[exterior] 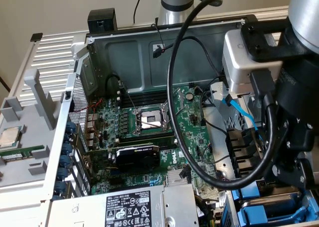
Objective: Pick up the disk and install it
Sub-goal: 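Insert the second disk wire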
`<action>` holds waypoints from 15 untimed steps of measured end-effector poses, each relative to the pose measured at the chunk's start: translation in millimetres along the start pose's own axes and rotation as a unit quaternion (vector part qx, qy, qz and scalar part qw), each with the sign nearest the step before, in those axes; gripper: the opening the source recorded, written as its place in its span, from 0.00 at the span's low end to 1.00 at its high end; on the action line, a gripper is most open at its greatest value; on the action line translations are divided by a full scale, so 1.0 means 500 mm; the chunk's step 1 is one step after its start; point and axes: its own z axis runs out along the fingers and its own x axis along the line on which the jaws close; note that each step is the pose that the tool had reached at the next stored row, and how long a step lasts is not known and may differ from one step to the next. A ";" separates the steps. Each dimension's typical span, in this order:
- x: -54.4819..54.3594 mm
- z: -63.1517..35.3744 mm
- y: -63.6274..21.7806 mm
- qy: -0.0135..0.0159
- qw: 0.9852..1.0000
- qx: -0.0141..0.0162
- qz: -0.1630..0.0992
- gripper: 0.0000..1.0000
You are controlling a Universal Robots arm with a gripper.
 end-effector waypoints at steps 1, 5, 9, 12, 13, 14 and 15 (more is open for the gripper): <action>0.000 0.000 0.000 0.000 1.000 0.000 0.000 0.16; 0.001 0.002 0.000 0.000 1.000 0.000 0.000 0.16; 0.001 0.005 0.000 0.000 1.000 0.000 0.000 0.16; 0.001 0.006 0.000 0.000 1.000 0.000 0.000 0.16; 0.001 0.007 0.000 0.000 1.000 0.000 0.000 0.16; 0.001 0.007 0.000 0.000 1.000 0.000 0.000 0.16; 0.001 0.007 0.000 0.000 1.000 0.000 0.000 0.16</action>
